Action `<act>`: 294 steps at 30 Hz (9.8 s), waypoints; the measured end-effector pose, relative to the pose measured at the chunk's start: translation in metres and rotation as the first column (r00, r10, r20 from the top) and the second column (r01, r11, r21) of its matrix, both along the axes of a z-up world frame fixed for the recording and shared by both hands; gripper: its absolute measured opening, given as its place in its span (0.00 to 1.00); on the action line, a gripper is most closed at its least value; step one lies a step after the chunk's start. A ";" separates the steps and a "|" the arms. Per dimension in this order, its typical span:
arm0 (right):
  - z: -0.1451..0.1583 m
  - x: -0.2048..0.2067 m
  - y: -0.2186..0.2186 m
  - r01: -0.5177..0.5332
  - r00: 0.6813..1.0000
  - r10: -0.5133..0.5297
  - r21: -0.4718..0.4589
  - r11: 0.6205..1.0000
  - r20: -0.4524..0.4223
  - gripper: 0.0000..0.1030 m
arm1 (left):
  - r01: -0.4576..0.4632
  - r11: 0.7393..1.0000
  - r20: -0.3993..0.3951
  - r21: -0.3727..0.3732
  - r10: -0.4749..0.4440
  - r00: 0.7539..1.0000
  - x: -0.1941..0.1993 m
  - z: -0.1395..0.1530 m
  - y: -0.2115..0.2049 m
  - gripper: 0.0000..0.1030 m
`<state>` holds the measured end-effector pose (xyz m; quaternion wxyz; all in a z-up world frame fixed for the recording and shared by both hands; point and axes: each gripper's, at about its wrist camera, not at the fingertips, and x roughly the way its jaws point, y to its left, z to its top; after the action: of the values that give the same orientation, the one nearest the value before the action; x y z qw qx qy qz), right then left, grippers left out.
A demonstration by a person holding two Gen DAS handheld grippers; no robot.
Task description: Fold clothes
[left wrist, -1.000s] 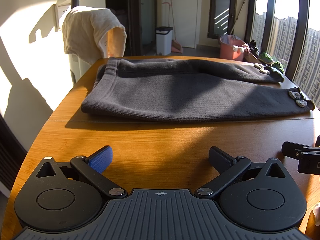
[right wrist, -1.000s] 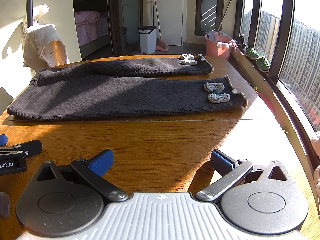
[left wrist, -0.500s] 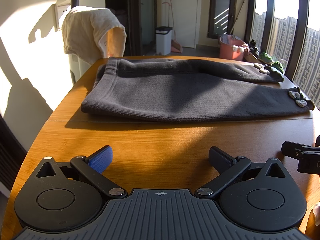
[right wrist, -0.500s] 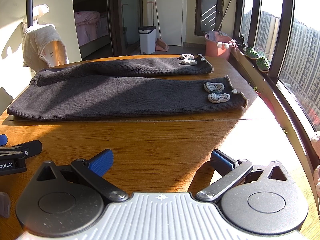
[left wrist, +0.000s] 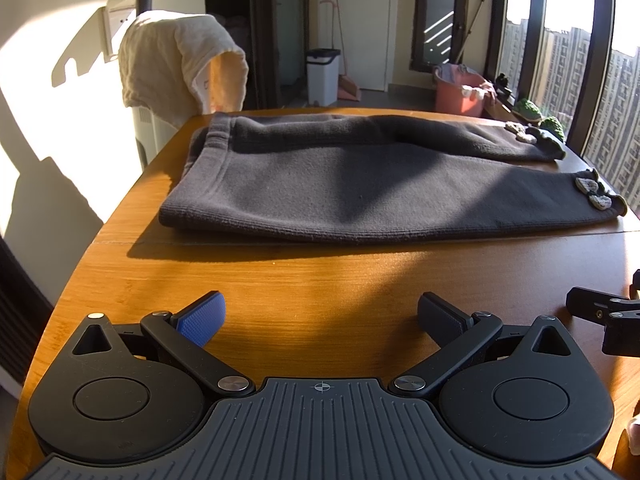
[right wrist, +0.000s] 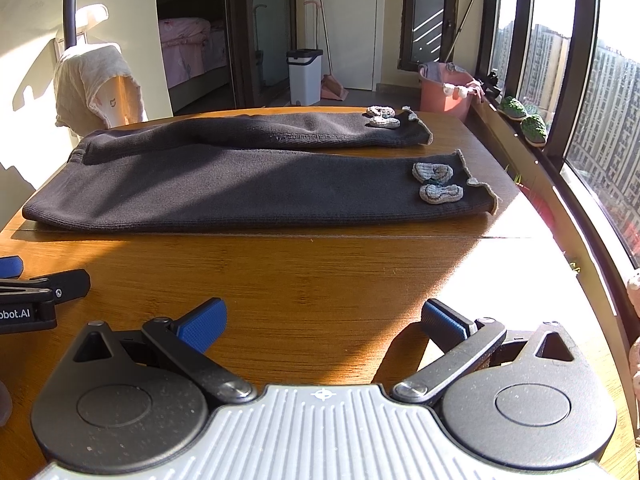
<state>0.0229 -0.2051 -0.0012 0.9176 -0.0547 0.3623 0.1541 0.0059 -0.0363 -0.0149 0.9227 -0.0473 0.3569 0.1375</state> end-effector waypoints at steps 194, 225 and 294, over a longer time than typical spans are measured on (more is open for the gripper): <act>-0.008 0.049 -0.010 -0.155 0.987 0.154 0.017 0.988 0.054 1.00 | 0.035 0.995 0.141 -0.094 -0.021 0.990 0.041 0.002 -0.004 1.00; -0.006 0.053 -0.013 -0.164 0.986 0.164 0.016 0.986 0.033 1.00 | -0.002 1.000 0.081 -0.003 0.002 0.997 0.057 0.000 -0.015 1.00; 0.001 0.056 -0.133 0.186 0.982 -0.190 0.347 0.919 -0.024 0.50 | 0.416 0.892 0.104 -0.178 -0.403 0.909 0.092 0.007 -0.091 0.56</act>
<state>0.0793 -0.3383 0.0001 0.9251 0.1426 0.3282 0.1268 0.0980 -0.1276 -0.0081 0.9327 -0.0660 0.3409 -0.0974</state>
